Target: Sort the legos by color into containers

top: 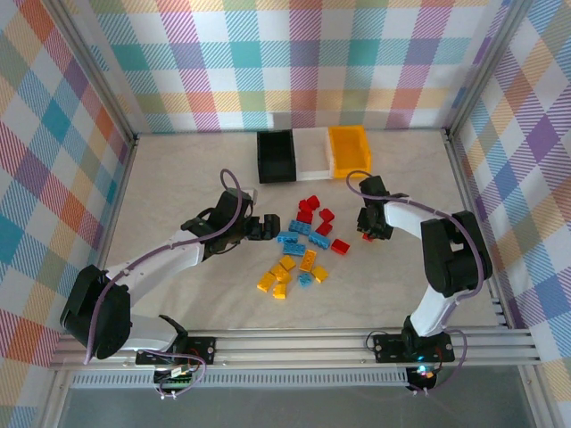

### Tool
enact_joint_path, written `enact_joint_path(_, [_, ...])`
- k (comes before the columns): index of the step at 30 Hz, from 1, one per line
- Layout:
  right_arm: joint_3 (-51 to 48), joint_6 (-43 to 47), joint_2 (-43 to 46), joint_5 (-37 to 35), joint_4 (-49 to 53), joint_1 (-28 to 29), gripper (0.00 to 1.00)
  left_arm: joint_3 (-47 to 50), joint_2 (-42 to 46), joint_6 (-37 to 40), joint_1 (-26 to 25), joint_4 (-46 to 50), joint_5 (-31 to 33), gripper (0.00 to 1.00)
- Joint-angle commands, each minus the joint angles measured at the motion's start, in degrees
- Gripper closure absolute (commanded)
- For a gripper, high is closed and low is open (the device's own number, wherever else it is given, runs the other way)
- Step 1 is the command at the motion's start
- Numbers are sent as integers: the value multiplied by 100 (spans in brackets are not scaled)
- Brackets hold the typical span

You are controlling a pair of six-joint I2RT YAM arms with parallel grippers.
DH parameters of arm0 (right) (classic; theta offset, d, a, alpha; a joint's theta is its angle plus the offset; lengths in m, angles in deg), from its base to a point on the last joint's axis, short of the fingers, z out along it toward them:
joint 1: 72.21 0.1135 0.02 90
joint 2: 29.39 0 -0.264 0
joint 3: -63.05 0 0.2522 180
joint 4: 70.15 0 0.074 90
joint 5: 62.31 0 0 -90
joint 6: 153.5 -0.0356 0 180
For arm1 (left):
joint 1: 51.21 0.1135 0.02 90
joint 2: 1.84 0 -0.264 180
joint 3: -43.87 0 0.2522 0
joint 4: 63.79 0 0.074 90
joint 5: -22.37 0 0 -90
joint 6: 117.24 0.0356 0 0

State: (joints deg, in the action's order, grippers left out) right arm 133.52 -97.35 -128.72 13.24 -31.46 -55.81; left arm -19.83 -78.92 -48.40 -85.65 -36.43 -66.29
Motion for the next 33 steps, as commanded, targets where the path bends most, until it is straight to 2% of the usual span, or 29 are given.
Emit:
enact_joint_path(1, [60, -17, 40, 109, -92, -17, 67, 2, 52, 99, -41, 151, 2, 0])
enact_joint_path(13, [134, 79, 609, 276, 12, -10, 67, 91, 170, 52, -46, 152, -25, 0])
enact_joint_path(19, [512, 140, 808, 338, 161, -7, 66, 162, 242, 21, -46, 125, -89, 0])
enact_joint_path(26, [1823, 331, 307, 306, 415, -6, 66, 281, 238, -12, -41, 44, -130, 0])
enact_joint_path(33, [3909, 869, -1091, 168, 486, -47, 64, 391, 231, -43, -28, 2, -145, 0])
